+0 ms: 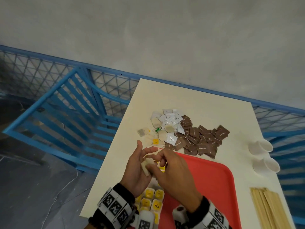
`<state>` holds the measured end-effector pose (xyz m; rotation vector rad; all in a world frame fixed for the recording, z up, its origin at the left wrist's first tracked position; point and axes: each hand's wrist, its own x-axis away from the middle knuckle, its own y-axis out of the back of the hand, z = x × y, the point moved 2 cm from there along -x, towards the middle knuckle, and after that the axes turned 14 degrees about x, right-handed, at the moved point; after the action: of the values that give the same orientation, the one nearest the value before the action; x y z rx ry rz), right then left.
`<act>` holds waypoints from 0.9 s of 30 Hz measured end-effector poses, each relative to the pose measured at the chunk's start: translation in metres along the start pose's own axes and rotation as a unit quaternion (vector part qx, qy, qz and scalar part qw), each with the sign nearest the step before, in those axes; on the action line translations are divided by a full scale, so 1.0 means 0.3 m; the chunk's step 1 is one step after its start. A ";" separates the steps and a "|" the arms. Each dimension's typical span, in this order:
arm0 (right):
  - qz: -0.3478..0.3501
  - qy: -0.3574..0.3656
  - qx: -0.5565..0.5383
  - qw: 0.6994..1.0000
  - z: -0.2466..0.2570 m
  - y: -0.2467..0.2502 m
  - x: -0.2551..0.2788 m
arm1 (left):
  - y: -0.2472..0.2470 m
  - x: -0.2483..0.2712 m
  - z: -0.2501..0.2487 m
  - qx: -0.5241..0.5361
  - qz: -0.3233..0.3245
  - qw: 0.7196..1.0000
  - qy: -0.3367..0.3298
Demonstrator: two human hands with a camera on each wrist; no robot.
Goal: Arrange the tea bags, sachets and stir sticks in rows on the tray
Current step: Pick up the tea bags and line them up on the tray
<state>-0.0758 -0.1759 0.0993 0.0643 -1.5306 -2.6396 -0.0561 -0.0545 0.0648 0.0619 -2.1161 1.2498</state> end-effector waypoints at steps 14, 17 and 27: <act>0.042 -0.064 -0.302 0.950 -0.107 0.216 -0.029 | -0.064 0.026 0.028 -0.169 0.154 0.973 -0.020; 0.035 -0.068 -0.299 0.951 -0.106 0.251 -0.044 | -0.060 0.012 0.009 -0.226 0.110 0.967 -0.037; -0.014 -0.125 -0.250 0.960 -0.094 0.251 -0.051 | -0.178 0.120 0.017 -0.504 0.130 0.773 -0.362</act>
<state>-0.0541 -0.2359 0.1505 -0.2943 -0.8647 -3.0612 -0.0674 -0.0771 0.1241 -0.2732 -3.2994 -0.0115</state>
